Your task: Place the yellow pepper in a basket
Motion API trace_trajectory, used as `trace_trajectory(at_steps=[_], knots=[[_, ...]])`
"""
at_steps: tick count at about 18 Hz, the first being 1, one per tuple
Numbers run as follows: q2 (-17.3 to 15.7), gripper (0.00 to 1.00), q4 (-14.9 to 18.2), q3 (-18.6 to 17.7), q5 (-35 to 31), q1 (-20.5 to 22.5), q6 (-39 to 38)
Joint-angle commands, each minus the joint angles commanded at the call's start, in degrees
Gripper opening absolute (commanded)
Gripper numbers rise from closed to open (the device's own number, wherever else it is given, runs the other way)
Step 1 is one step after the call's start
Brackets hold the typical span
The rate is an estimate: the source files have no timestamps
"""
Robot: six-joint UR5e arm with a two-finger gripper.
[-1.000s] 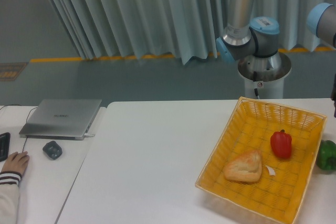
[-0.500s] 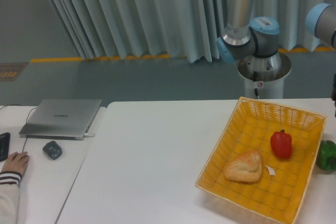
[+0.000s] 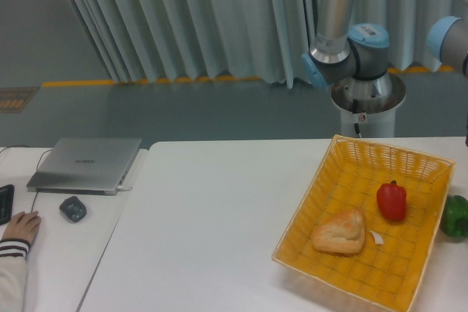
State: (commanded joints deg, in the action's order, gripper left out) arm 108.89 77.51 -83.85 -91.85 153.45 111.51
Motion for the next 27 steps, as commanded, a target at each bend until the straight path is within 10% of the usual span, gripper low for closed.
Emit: trace_trajectory(at_steps=[8, 10, 20, 27], knots=[[1.1, 1.00, -0.1, 0.1, 0.0, 1.2, 2.1], [1.2, 0.82, -0.3, -0.1, 0.0, 1.2, 2.0], [1.1, 0.88, -0.4, -1.3, 0.4, 1.9, 2.0], [1.3, 0.43, -0.4, -1.5, 0.4, 2.0, 2.0]])
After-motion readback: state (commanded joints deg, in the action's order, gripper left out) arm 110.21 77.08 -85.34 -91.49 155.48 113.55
